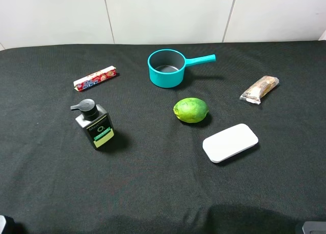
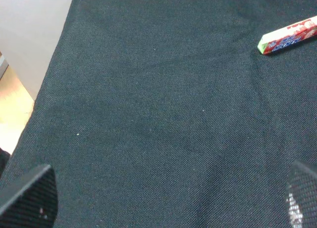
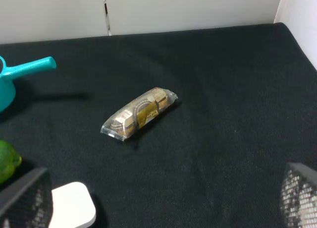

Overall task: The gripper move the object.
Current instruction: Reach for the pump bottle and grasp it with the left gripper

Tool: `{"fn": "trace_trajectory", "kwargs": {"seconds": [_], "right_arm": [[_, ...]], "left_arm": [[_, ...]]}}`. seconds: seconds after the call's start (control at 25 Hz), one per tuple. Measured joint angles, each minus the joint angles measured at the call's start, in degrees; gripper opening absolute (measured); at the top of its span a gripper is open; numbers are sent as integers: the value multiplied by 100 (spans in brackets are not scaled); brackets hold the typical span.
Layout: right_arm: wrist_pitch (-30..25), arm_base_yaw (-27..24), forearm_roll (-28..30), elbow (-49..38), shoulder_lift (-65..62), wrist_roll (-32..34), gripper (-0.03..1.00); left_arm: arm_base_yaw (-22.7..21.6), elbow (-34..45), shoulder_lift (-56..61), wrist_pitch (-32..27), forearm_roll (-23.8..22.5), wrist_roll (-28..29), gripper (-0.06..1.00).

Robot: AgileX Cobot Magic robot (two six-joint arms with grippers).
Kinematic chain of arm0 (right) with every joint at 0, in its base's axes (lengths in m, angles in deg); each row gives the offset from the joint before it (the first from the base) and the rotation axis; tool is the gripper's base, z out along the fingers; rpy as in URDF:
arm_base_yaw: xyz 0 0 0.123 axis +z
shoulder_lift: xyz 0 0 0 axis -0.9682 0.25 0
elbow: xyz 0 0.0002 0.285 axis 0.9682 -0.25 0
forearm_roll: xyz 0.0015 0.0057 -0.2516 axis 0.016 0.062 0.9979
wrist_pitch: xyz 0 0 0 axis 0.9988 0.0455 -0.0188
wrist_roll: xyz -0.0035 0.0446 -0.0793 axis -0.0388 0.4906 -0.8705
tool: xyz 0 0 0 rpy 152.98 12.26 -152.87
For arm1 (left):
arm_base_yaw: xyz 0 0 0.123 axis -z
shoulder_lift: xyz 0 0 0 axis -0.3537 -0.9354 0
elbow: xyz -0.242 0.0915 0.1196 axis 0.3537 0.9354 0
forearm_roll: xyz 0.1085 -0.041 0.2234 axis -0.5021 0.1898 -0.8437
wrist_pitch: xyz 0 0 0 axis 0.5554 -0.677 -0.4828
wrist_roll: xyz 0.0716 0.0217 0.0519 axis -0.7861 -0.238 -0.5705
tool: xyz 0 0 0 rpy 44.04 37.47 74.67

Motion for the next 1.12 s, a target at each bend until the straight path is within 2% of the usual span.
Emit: {"fn": "trace_trajectory", "kwargs": {"seconds": [1.12], "right_arm": [[0, 0, 0, 0, 0, 0, 69]], "left_arm": [[0, 0, 0, 0, 0, 0, 90]]}}
